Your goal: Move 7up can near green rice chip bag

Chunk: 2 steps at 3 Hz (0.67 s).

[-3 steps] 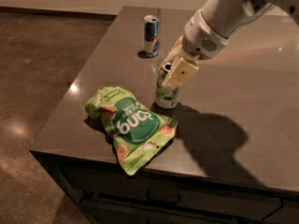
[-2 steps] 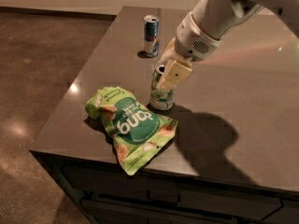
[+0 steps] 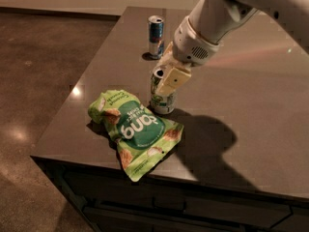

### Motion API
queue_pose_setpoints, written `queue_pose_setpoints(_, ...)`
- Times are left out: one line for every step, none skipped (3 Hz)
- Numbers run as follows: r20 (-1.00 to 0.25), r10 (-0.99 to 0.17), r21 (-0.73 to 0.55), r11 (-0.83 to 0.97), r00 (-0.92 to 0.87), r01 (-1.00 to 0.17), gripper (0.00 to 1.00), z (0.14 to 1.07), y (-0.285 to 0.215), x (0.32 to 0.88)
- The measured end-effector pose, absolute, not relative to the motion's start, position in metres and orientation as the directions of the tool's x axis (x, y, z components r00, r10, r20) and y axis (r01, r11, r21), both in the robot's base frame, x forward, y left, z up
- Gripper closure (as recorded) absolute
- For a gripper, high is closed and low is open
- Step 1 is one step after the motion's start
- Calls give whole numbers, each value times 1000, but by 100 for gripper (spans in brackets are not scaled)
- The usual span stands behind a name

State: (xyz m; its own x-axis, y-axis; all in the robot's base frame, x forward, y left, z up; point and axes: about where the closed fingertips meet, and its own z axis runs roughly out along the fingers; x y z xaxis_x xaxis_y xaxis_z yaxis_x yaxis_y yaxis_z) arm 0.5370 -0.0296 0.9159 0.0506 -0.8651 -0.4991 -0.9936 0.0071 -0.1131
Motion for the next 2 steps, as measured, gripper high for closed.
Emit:
queue_pose_setpoints(-498, -865, -114, 3, 55, -993, 0, 915, -28, 537)
queue_pose_setpoints(-498, -865, -114, 3, 55, -993, 0, 915, -28, 537)
